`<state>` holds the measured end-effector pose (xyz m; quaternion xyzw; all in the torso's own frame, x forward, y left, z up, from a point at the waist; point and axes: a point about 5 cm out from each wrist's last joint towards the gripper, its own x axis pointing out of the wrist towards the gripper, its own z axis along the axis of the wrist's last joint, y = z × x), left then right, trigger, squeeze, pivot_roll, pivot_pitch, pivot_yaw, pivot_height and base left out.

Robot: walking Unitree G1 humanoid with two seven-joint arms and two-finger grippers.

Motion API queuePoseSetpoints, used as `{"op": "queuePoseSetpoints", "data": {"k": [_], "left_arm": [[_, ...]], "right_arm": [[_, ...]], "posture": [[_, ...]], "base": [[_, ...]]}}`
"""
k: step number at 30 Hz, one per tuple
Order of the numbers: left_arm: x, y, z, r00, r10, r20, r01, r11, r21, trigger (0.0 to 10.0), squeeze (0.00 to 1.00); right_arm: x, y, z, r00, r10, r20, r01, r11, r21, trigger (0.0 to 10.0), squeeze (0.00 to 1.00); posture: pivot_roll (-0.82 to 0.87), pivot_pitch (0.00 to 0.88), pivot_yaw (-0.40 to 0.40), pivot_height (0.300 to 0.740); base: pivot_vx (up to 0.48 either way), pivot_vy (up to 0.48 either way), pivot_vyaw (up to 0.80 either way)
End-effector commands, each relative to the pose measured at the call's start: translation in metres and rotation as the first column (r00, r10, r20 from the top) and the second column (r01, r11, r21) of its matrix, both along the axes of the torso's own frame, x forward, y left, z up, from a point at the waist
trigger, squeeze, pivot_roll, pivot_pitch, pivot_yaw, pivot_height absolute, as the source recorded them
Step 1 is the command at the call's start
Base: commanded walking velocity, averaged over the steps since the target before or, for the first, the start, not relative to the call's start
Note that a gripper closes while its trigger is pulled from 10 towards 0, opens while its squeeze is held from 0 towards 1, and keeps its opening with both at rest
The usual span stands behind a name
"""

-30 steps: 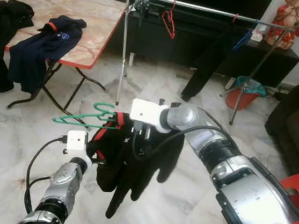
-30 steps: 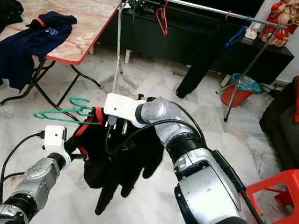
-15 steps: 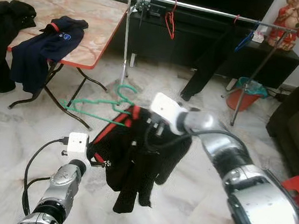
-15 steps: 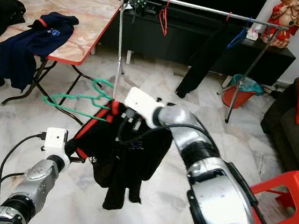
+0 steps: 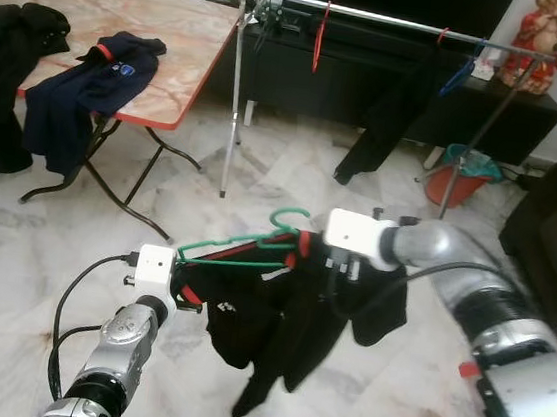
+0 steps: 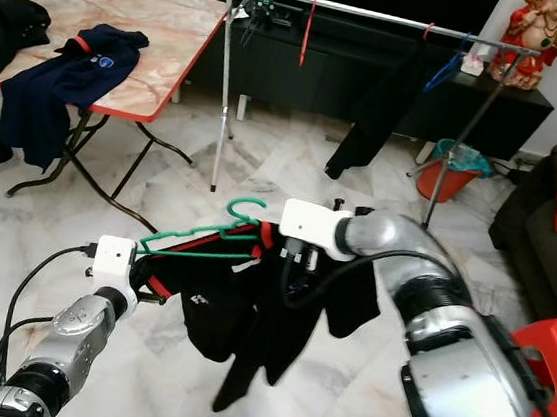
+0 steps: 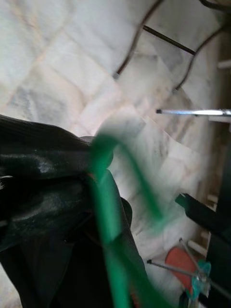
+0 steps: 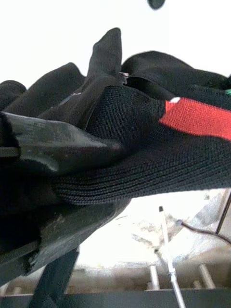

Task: Hang hanger

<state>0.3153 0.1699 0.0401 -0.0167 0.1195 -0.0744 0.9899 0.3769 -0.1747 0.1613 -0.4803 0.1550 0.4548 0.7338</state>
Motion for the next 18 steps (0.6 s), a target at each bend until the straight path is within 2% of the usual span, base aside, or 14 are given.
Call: {"op": "queuePoseSetpoints", "data": {"k": [1, 7, 15, 17, 18], "left_arm": [[-0.024, 0.044, -0.026, 0.976, 0.175, -0.133, -0.170, 0.984, 0.047, 10.0, 0.00], [-0.028, 0.044, -0.029, 0.975, 0.168, -0.148, -0.162, 0.985, 0.054, 10.0, 0.00], [-0.028, 0.044, -0.029, 0.975, 0.166, -0.148, -0.159, 0.986, 0.053, 10.0, 0.00], [-0.028, 0.043, -0.029, 0.975, 0.158, -0.157, -0.150, 0.987, 0.061, 10.0, 0.00], [-0.029, 0.044, -0.030, 0.975, 0.158, -0.159, -0.150, 0.987, 0.062, 10.0, 0.00]], "right_arm": [[0.002, -0.077, 0.034, 0.961, -0.253, 0.112, 0.263, 0.961, -0.088, 0.0, 0.00], [0.003, -0.095, 0.053, 0.927, -0.326, 0.186, 0.340, 0.939, -0.048, 0.0, 0.00], [0.002, -0.096, 0.053, 0.927, -0.323, 0.192, 0.338, 0.940, -0.054, 0.0, 0.00], [0.001, -0.096, 0.066, 0.944, -0.267, 0.192, 0.285, 0.956, -0.074, 0.0, 0.00], [0.001, -0.095, 0.070, 0.941, -0.272, 0.202, 0.286, 0.957, -0.043, 0.0, 0.00]], "posture": [[0.12, 0.000, -0.095, 0.740], [0.12, 0.000, -0.091, 0.740], [0.12, 0.000, -0.091, 0.740], [0.11, 0.000, -0.080, 0.740], [0.11, 0.000, -0.081, 0.740]], "base": [[0.000, 0.000, 0.00], [0.000, 0.000, 0.00], [0.000, 0.000, 0.00], [0.000, 0.000, 0.00], [0.000, 0.000, 0.00]]}}
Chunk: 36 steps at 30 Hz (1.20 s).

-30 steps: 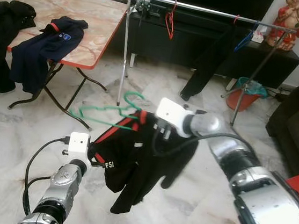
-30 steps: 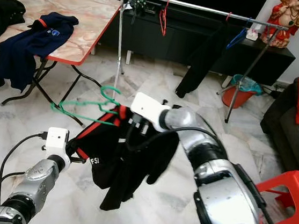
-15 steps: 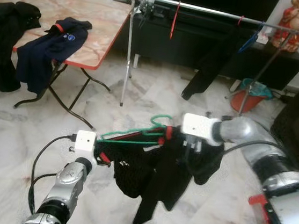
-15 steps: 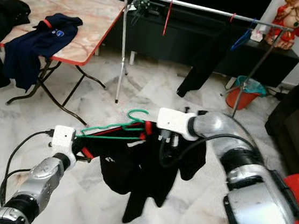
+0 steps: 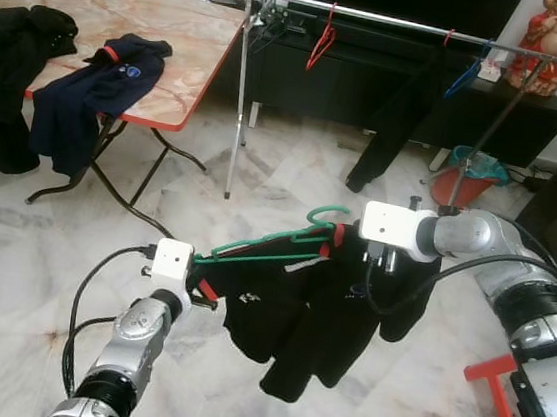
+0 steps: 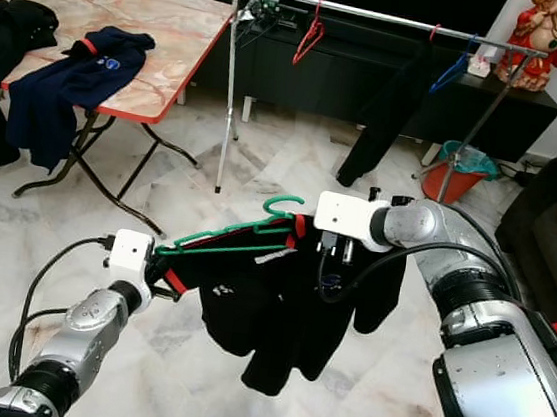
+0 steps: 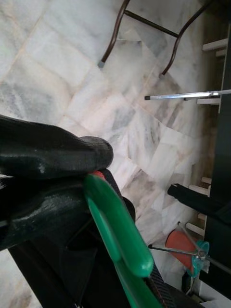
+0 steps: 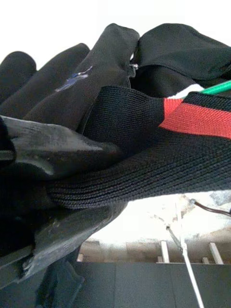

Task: Hang hanger

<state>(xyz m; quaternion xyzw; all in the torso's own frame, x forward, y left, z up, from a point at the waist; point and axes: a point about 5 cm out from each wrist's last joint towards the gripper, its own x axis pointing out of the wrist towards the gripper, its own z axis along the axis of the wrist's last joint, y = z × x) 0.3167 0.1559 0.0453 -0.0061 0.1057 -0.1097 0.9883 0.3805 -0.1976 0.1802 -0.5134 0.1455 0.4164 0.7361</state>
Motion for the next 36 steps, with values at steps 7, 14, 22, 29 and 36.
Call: {"op": "queuePoseSetpoints", "data": {"k": [7, 14, 22, 29, 36], "left_arm": [[-0.036, 0.061, -0.040, 0.949, 0.244, -0.201, -0.233, 0.970, 0.075, 10.0, 0.00], [-0.037, 0.062, -0.041, 0.946, 0.249, -0.206, -0.233, 0.967, 0.099, 10.0, 0.00], [-0.038, 0.065, -0.041, 0.947, 0.245, -0.208, -0.225, 0.968, 0.114, 10.0, 0.00], [-0.042, 0.066, -0.045, 0.940, 0.253, -0.228, -0.227, 0.964, 0.137, 10.0, 0.00], [-0.040, 0.084, -0.042, 0.901, 0.372, -0.222, -0.320, 0.917, 0.237, 10.0, 0.00]], "right_arm": [[0.002, -0.064, 0.062, 0.957, -0.263, 0.126, 0.232, 0.949, 0.215, 0.0, 0.00], [-0.003, -0.064, 0.053, 0.974, -0.216, 0.065, 0.198, 0.957, 0.211, 0.0, 0.00], [-0.015, -0.083, 0.046, 0.982, -0.189, -0.026, 0.190, 0.979, 0.068, 0.0, 0.00], [-0.011, -0.093, 0.057, 0.958, -0.277, 0.076, 0.278, 0.961, -0.003, 0.0, 0.00], [-0.022, -0.093, 0.042, 0.987, -0.158, -0.017, 0.153, 0.975, -0.159, 0.0, 0.00]], "posture": [[0.11, 0.000, -0.081, 0.740], [0.11, 0.000, -0.079, 0.740], [0.11, 0.000, -0.077, 0.740], [0.10, 0.000, -0.075, 0.740], [0.10, 0.000, -0.069, 0.740]], "base": [[0.000, 0.000, 0.00], [0.000, 0.000, 0.00], [0.000, 0.000, 0.00], [0.000, 0.000, 0.00], [0.000, 0.000, 0.00]]}}
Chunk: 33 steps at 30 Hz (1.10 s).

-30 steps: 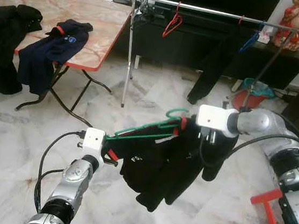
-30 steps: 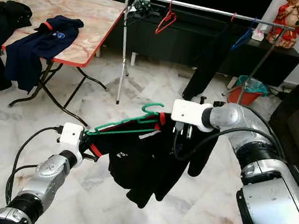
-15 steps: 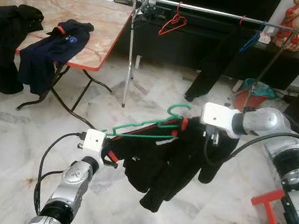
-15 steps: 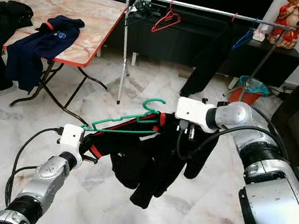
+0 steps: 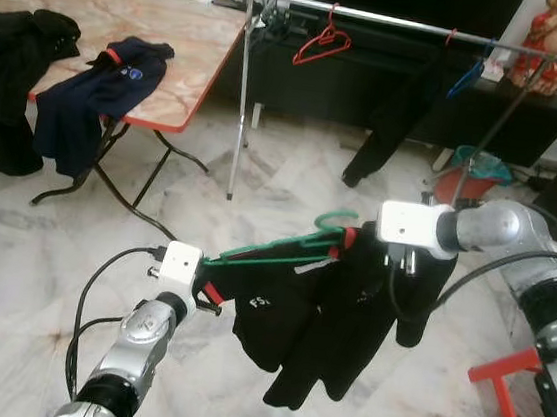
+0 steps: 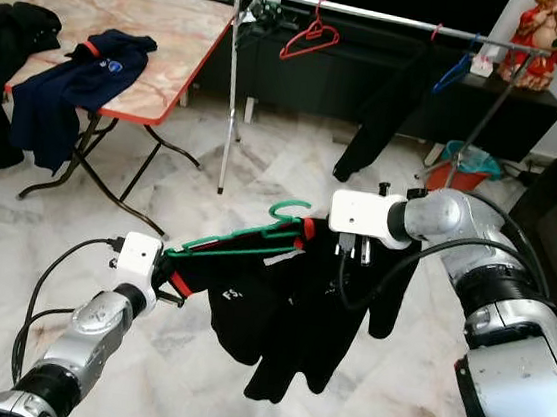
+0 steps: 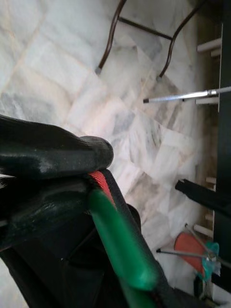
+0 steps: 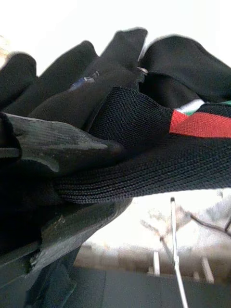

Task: Hang hanger

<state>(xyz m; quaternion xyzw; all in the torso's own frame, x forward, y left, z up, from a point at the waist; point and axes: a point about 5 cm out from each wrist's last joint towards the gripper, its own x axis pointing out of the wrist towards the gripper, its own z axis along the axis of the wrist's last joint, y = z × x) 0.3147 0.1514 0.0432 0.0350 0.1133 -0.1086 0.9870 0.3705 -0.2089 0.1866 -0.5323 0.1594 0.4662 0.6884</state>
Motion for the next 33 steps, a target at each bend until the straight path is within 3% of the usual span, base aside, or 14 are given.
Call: {"op": "queuePoseSetpoints", "data": {"k": [1, 5, 13, 17, 20, 25, 28, 33], "left_arm": [[-0.037, 0.091, -0.039, 0.898, 0.388, -0.207, -0.356, 0.918, 0.176, 10.0, 0.00], [-0.034, 0.103, -0.031, 0.889, 0.431, -0.154, -0.369, 0.874, 0.314, 10.0, 0.00], [-0.027, 0.116, -0.019, 0.850, 0.518, -0.092, -0.434, 0.789, 0.436, 10.0, 0.00], [-0.027, 0.117, -0.019, 0.847, 0.523, -0.090, -0.436, 0.783, 0.444, 10.0, 0.00], [-0.030, 0.121, -0.021, 0.840, 0.534, -0.097, -0.437, 0.772, 0.461, 10.0, 0.00], [-0.032, 0.122, -0.021, 0.849, 0.517, -0.104, -0.406, 0.767, 0.498, 10.0, 0.00], [-0.031, 0.120, -0.021, 0.865, 0.488, -0.114, -0.372, 0.778, 0.506, 10.0, 0.00], [-0.028, 0.115, -0.019, 0.884, 0.449, -0.128, -0.332, 0.798, 0.504, 10.0, 0.00]], "right_arm": [[-0.013, -0.085, 0.035, 0.964, -0.256, 0.068, 0.263, 0.958, -0.114, 0.0, 0.00], [-0.014, -0.091, 0.035, 0.959, -0.270, 0.088, 0.283, 0.937, -0.203, 0.0, 0.00], [-0.013, -0.090, 0.033, 0.959, -0.261, 0.107, 0.281, 0.918, -0.279, 0.0, 0.00], [-0.013, -0.091, 0.032, 0.958, -0.265, 0.111, 0.286, 0.913, -0.290, 0.0, 0.00], [-0.014, -0.100, 0.031, 0.948, -0.286, 0.140, 0.317, 0.877, -0.361, 0.0, 0.00], [-0.012, -0.103, 0.031, 0.936, -0.297, 0.187, 0.349, 0.847, -0.401, 0.0, 0.00], [-0.011, -0.103, 0.026, 0.935, -0.284, 0.211, 0.350, 0.832, -0.432, 0.0, 0.00], [-0.007, -0.093, 0.017, 0.926, -0.266, 0.268, 0.359, 0.840, -0.407, 0.0, 0.00]], "posture": [[0.10, 0.000, -0.069, 0.740], [0.10, 0.000, -0.069, 0.740], [0.10, 0.000, -0.072, 0.740], [0.10, 0.000, -0.072, 0.740], [0.10, 0.000, -0.073, 0.740], [0.10, 0.000, -0.073, 0.740], [0.11, 0.000, -0.072, 0.740], [0.11, 0.000, -0.071, 0.740]], "base": [[0.000, 0.000, 0.00], [0.000, 0.000, 0.00], [0.000, 0.000, 0.00], [0.000, 0.000, 0.00], [0.000, 0.000, 0.00], [0.000, 0.000, 0.00], [0.000, 0.000, 0.00], [0.000, 0.000, 0.00]]}}
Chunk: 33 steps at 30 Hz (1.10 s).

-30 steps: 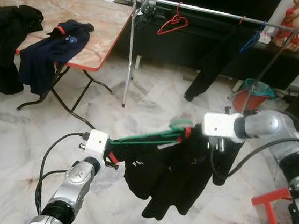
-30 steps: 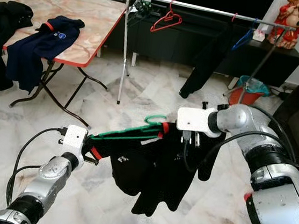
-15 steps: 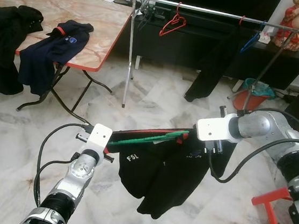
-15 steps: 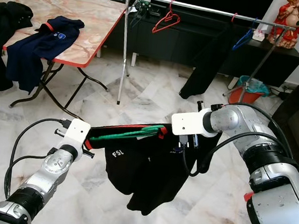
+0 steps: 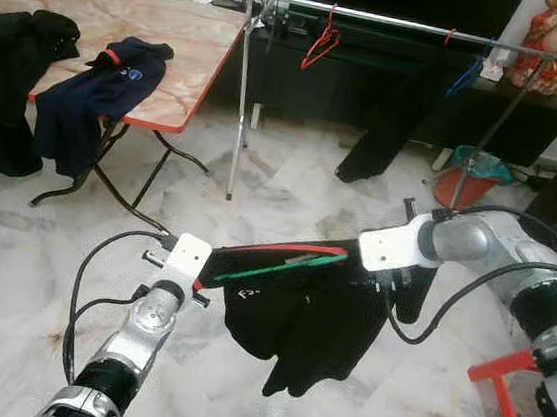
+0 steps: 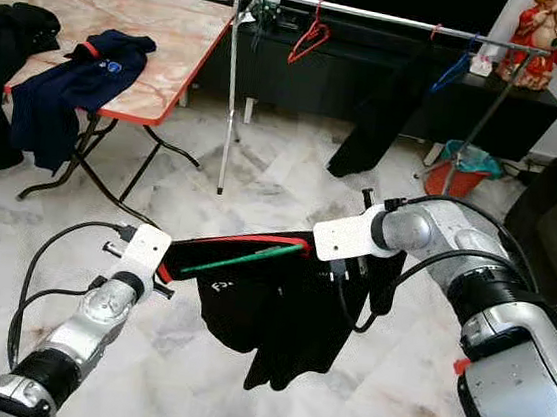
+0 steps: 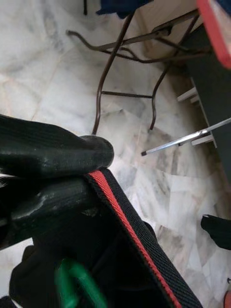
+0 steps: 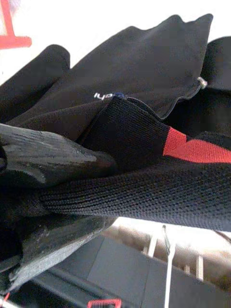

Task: Hang hanger

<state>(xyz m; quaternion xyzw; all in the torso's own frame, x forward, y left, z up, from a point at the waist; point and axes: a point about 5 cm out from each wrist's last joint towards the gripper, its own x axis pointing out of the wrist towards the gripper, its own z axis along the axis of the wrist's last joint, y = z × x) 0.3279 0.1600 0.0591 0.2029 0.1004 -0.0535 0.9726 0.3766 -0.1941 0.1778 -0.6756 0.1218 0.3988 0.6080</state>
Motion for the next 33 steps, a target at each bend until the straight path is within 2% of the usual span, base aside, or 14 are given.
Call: {"op": "queuePoseSetpoints", "data": {"k": [1, 33], "left_arm": [[-0.0409, 0.1069, -0.0352, 0.890, 0.406, -0.209, -0.374, 0.910, 0.177, 10.0, 0.00], [-0.0409, 0.1069, -0.0352, 0.890, 0.406, -0.209, -0.374, 0.910, 0.177, 10.0, 0.00]], "right_arm": [[-0.0130, -0.1081, 0.0254, 0.914, -0.400, 0.068, 0.406, 0.903, -0.141, 0.0, 0.00], [-0.0130, -0.1081, 0.0254, 0.914, -0.400, 0.068, 0.406, 0.903, -0.141, 0.0, 0.00]], "posture": [[0.11, 0.000, -0.071, 0.740], [0.11, 0.000, -0.071, 0.740]], "base": [[0.000, 0.000, 0.00], [0.000, 0.000, 0.00]]}}
